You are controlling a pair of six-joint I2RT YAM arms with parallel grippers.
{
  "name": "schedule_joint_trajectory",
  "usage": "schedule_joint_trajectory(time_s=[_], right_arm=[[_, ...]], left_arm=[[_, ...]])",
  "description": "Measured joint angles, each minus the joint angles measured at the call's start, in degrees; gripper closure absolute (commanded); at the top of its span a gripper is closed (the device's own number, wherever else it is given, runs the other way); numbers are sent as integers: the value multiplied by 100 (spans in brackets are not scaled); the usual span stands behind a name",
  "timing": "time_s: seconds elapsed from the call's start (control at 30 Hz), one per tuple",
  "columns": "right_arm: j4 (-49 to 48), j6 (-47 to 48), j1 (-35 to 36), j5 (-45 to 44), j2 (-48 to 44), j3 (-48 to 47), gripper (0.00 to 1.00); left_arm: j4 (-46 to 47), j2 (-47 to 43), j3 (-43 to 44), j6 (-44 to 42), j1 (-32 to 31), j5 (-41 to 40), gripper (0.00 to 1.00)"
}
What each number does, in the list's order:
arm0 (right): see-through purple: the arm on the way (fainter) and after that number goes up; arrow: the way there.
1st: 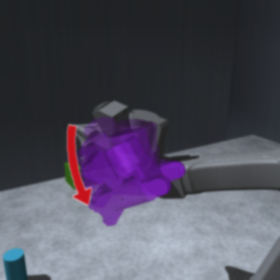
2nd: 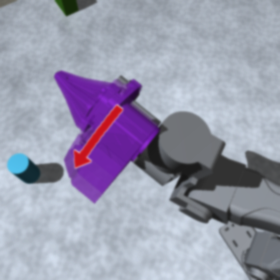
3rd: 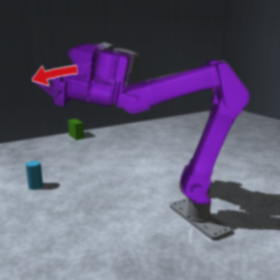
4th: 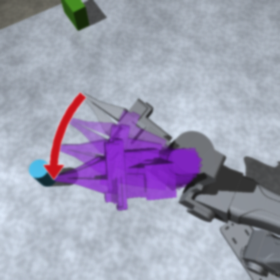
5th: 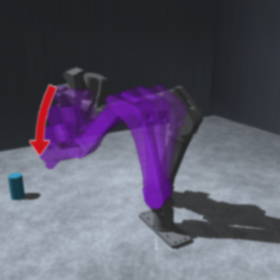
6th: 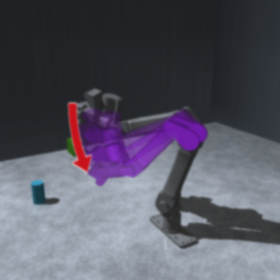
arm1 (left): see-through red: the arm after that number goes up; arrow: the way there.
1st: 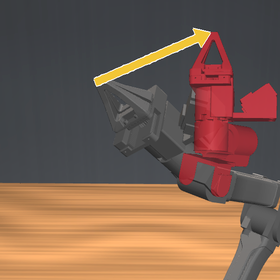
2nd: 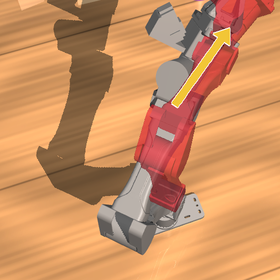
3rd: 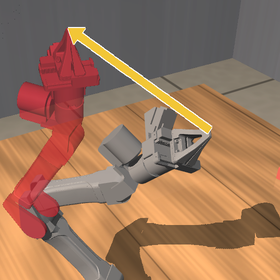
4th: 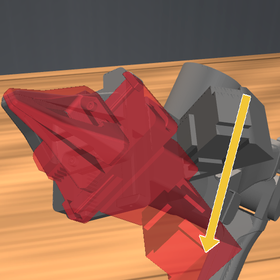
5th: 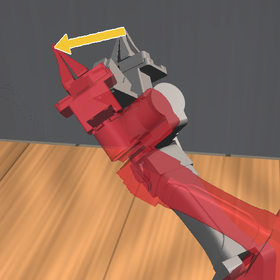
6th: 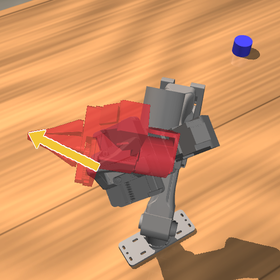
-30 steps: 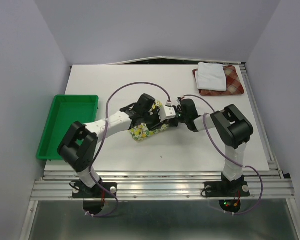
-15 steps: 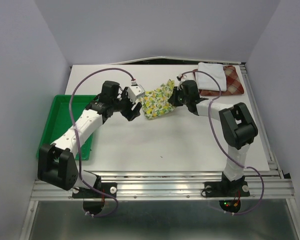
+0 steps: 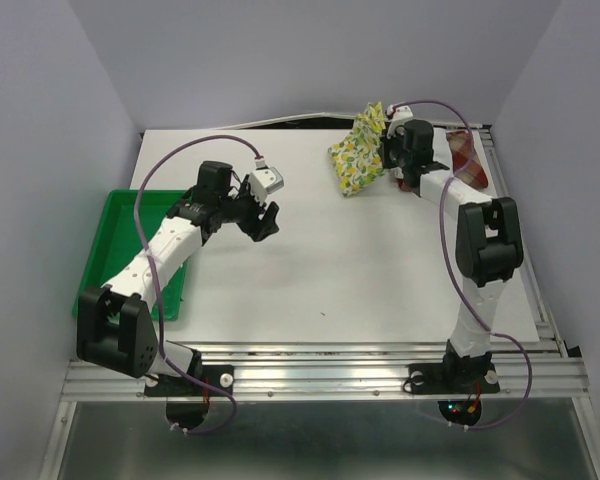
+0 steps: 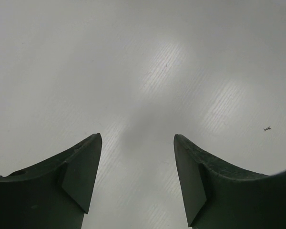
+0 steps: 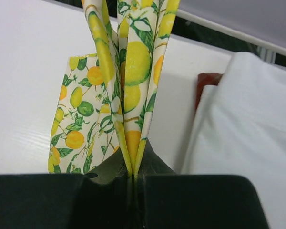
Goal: Fold and stack the skirts
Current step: Neatly place the folded skirt to the corner
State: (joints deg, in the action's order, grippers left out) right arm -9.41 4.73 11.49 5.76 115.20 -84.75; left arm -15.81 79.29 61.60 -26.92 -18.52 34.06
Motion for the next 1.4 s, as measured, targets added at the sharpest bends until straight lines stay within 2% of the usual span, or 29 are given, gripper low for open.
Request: schedule_joint_trajectory(time_s=[0.37, 0.77, 1.1, 1.4], right_arm=[[33, 614, -549, 46, 391, -581, 99], [378, 654, -927, 269, 444, -1307, 99], [852, -402, -1696, 625, 538, -1631, 99], [1403, -1491, -2422, 1174, 1781, -2081, 99]], left_arm=[[15, 4, -155, 31, 0, 92, 29], [42, 7, -286, 192, 0, 146, 29], [57, 90, -286, 219, 0, 144, 29], [17, 258, -286, 227, 0, 136, 29]])
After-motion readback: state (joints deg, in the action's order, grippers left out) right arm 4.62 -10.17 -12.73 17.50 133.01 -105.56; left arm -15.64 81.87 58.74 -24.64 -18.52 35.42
